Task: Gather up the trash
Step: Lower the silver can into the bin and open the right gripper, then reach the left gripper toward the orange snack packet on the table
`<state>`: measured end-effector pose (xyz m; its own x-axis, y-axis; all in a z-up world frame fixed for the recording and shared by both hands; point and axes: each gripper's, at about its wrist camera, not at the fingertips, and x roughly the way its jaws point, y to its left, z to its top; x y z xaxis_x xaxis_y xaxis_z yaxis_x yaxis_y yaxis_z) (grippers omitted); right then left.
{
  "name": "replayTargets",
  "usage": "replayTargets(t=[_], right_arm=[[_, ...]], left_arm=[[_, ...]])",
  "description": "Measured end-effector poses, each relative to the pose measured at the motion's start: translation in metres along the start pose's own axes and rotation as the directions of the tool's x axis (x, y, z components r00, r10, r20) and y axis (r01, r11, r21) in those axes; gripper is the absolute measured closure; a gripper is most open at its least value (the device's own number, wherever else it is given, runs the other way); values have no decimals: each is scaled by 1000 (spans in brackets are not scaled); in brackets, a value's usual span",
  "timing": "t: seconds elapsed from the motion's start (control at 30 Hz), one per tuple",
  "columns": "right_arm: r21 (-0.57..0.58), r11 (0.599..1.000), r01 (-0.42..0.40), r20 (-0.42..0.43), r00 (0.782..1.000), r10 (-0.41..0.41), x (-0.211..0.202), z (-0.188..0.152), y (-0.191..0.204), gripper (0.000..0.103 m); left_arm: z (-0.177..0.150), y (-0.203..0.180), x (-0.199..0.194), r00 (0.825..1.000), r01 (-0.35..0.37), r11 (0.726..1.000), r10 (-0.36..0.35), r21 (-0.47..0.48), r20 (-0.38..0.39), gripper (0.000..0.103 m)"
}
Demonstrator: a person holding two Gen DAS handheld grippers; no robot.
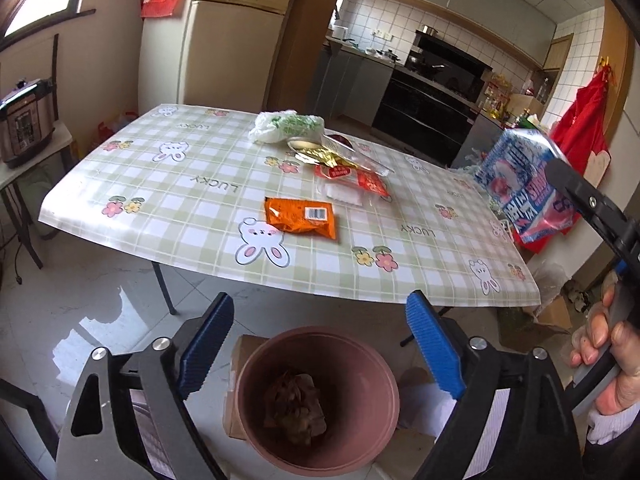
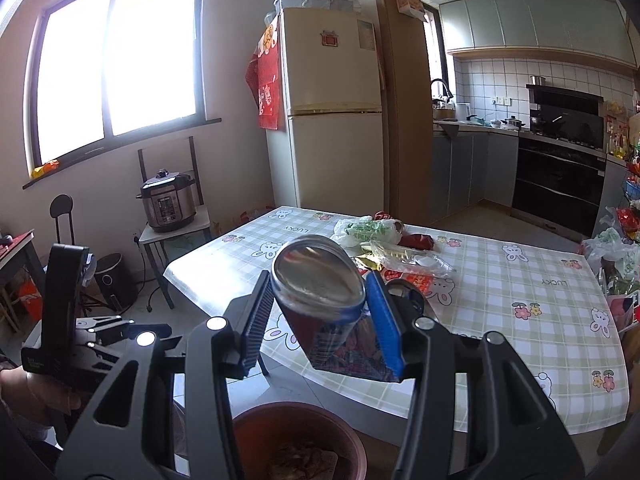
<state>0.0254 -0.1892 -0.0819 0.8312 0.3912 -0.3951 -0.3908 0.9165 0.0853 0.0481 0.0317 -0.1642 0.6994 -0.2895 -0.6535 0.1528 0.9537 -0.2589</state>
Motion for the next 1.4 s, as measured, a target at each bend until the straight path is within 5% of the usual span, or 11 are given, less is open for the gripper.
replayTargets(t=[0.5, 1.23, 1.33, 1.4], right_arm=[[-11, 999, -39, -75, 996, 38, 10, -11, 17, 54], [-45, 995, -86, -101, 992, 82, 9, -15, 36, 52], [-49, 996, -78, -100, 992, 73, 10, -15, 37, 40], [-48, 997, -63, -94, 994, 58, 9, -15, 36, 18]], left_arm=[[29, 35, -40, 970, -182, 982, 187, -48, 154, 6], [29, 36, -50, 959, -200, 978, 207, -55, 193, 6], [30, 36, -50, 958, -205, 978, 211, -51, 196, 6], [29, 36, -49, 957, -206, 977, 212, -49, 197, 6]])
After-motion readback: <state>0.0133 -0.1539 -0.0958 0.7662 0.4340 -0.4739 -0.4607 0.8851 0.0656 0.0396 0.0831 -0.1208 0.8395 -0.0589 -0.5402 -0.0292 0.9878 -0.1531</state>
